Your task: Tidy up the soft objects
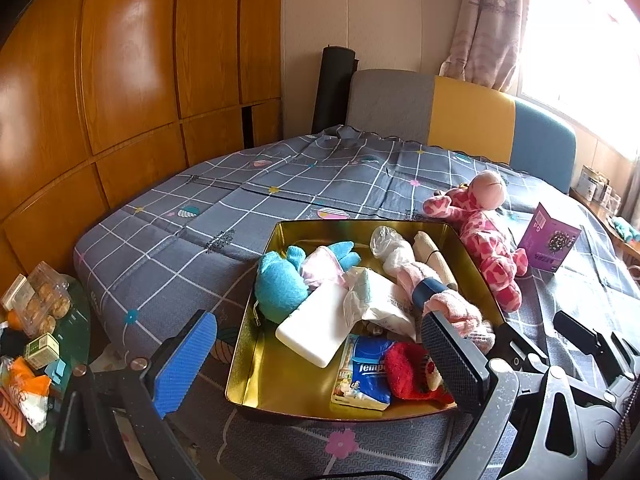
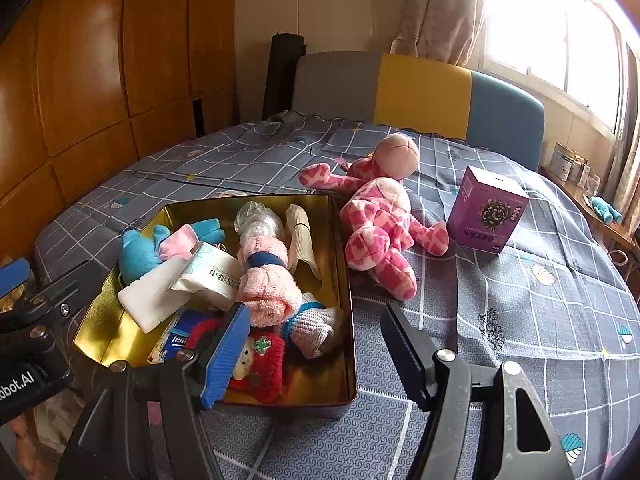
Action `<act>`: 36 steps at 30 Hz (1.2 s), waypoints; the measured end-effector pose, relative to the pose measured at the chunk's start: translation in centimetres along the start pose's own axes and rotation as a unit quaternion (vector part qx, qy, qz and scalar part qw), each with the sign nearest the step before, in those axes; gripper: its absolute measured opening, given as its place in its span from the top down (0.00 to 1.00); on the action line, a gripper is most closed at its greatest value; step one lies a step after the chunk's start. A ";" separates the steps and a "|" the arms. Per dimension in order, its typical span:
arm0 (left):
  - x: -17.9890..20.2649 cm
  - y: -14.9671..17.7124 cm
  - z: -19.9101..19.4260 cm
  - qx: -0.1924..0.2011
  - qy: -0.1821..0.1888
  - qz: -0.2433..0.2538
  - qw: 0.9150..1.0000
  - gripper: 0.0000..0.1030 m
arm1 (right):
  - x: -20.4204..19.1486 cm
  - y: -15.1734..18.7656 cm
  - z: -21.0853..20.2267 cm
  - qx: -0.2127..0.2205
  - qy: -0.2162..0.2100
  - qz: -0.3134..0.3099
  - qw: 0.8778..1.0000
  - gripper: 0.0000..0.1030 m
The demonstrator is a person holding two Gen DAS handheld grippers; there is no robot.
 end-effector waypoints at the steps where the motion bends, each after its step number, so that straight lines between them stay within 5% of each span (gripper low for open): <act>1: 0.0 0.0 0.0 0.000 0.000 0.000 1.000 0.00 | 0.0 0.0 0.0 0.000 0.000 -0.001 1.000 0.33; 36: -0.3 0.0 0.0 0.000 -0.007 -0.004 1.000 0.00 | 0.1 0.0 -0.2 0.001 0.000 0.004 1.000 0.33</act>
Point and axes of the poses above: each gripper's, at about its wrist camera, not at the fingertips, and z roughly the way its jaws point, x to its right, y to its underside, the point moved 2 cm from there along z, roughly the way its jaws point, and after that the axes turned 1 degree about x, right-handed, at the moved point
